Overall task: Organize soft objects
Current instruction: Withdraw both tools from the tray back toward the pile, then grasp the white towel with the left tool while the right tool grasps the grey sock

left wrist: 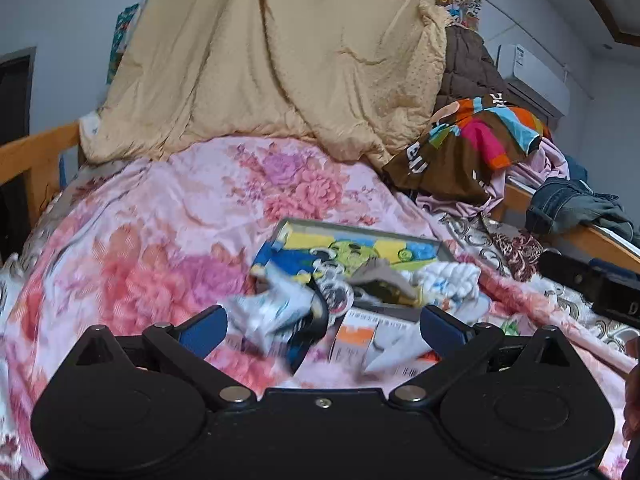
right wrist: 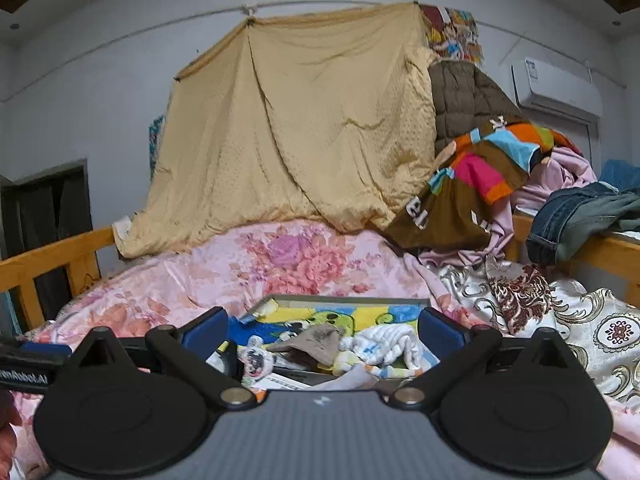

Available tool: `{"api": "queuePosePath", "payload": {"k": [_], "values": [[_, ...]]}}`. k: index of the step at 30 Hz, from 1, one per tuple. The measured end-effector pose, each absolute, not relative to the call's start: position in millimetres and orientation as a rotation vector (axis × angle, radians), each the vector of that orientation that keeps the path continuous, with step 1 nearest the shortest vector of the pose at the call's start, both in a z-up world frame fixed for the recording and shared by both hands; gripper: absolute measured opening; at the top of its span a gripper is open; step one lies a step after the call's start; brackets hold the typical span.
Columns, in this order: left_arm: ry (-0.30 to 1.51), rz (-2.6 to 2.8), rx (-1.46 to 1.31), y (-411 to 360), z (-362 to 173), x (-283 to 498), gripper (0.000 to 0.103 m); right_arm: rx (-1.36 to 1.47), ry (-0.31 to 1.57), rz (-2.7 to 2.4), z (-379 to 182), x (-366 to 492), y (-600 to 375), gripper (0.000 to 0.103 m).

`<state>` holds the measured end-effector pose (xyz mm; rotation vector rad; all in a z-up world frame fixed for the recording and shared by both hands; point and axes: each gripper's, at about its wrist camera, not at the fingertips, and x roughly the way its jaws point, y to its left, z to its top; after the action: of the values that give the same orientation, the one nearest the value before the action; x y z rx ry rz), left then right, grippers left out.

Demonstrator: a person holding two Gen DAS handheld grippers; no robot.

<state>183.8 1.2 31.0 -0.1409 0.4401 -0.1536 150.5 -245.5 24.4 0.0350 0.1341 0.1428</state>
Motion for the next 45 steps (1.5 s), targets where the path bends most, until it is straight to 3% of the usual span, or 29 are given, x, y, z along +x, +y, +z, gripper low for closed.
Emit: {"api": "queuePosePath", "payload": {"k": [20,45], "values": [[0.543,-0.238,-0.063,36,-1,178,0.102,-0.005,0.292,0.172,-26,111,-209,0.103],[0.601,-0.291,-0.023,37,-37,190,0.102,-0.018,0.409,0.146,-53,132,-208,0.103]]}}
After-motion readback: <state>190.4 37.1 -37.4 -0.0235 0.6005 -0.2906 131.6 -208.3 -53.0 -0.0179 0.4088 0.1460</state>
